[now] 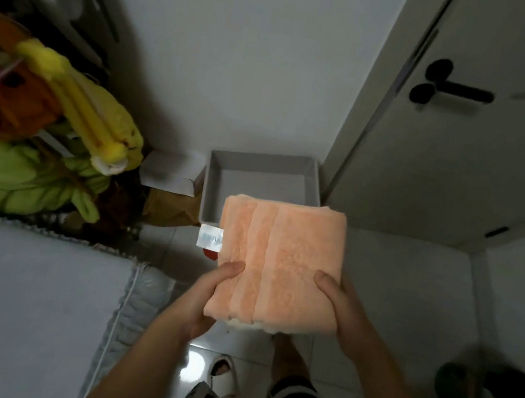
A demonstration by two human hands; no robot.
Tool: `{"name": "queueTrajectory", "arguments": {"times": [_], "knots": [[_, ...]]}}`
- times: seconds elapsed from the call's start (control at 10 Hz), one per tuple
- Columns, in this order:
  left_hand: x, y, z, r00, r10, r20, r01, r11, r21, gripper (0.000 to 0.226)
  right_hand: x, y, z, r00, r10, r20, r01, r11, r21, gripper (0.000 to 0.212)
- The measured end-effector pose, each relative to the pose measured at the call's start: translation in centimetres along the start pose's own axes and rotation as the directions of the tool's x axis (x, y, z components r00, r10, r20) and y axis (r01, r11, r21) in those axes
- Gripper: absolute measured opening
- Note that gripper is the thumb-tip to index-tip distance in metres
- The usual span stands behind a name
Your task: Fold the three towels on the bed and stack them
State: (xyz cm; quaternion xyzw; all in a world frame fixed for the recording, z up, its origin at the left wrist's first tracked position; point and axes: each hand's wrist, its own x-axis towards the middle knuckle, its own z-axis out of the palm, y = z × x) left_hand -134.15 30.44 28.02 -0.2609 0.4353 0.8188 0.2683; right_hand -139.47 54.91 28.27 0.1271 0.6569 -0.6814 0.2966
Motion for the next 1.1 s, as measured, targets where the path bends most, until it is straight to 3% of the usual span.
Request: {"name": "queueTrajectory", "arguments": {"times": [0.2,0.3,0.4,0.5,0.7,0.8,0.9,1.0,1.1], "knots": [[8.2,3.6,-0.3,0.991,-0.036,-0.13,0.021,0.993,-0.114,0.068,11.3,-2.5,-2.1,0.981,0.16,0.106,-0.153,0.985,-0.073,0.062],[12.3,5.2,-0.7,0.976,-0.068,-0.205,0.037,0.988,-0.151,0.064,17.3,-3.8,-3.1,0.961,0.232,0.153,-0.209,0.966,-0.154,0.073],[16.7,7.1,-1.8,0.966,-0.069,-0.247,0.033,0.989,-0.144,0.06,23.5,-4.9,-3.2,0.936,0.278,0.218,-0.234,0.95,-0.206,0.081],[21.6,9.1,-4.1,0.961,-0.058,-0.269,0.02,0.989,-0.144,0.064,29.6,-4.7,-2.3,0.937,0.279,0.211,-0.24,0.951,-0.196,0.075],[33.9,9.6,-12.4,0.963,-0.166,-0.21,0.141,0.981,-0.13,0.066,41.9,0.1,-1.0,0.951,0.29,0.11,-0.255,0.933,-0.255,0.089],[39.6,8.4,-15.3,0.928,-0.22,-0.299,0.236,0.972,0.018,0.068,46.5,4.3,-1.2,0.941,0.337,-0.009,-0.325,0.9,-0.29,0.079],[43.1,8.3,-17.6,0.911,-0.242,-0.334,0.288,0.953,0.093,0.079,48.3,7.5,0.1,0.917,0.369,-0.152,-0.394,0.895,-0.21,0.064],[43.1,9.0,-18.4,0.878,-0.257,-0.403,0.354,0.916,0.189,0.091,48.0,8.0,1.7,0.902,0.349,-0.254,-0.394,0.906,-0.156,0.063],[41.0,9.7,-16.5,0.831,-0.134,-0.539,0.365,0.864,0.347,0.087,45.6,6.0,2.1,0.887,0.328,-0.326,-0.41,0.884,-0.225,0.067]]}}
